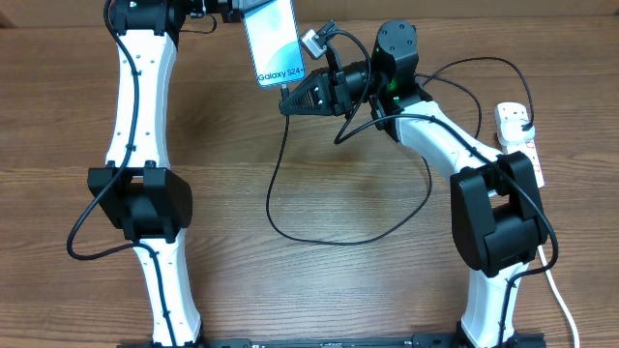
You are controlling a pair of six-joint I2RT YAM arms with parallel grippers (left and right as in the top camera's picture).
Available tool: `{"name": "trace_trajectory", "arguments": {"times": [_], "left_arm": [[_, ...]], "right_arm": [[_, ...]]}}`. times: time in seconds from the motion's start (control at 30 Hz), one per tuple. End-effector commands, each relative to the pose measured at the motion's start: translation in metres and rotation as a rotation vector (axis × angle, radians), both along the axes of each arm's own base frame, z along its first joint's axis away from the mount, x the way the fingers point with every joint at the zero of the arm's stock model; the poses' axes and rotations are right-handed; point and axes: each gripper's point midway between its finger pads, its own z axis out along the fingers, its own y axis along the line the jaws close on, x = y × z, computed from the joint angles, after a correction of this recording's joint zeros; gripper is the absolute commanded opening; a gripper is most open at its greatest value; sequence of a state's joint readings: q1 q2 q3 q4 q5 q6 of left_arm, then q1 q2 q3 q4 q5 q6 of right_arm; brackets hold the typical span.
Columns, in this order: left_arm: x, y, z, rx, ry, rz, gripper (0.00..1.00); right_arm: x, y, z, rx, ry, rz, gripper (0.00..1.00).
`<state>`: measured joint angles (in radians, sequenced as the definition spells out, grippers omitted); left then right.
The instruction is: Plug charger to phone and switch on socket
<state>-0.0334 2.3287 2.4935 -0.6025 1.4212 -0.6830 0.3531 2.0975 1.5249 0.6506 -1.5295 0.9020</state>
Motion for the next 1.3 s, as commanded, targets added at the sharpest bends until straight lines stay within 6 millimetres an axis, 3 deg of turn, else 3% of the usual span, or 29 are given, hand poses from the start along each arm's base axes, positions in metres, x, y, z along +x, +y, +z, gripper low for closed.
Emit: {"name": "trace_trajectory", "arguments": {"times": [0.0, 1.27], "left_arm": [[-0.039, -0.038, 0.004, -0.067, 0.093, -0.215, 0.04], [-0.037, -0.040, 0.003, -0.059, -0.097, -0.209, 0.04]], "right_arm": [[0.042, -0.011, 0.039, 0.060, -0.063, -0.242, 0.04], [0.051, -0.021, 0.033, 0.036, -0.005, -0.269, 0.04]]}}
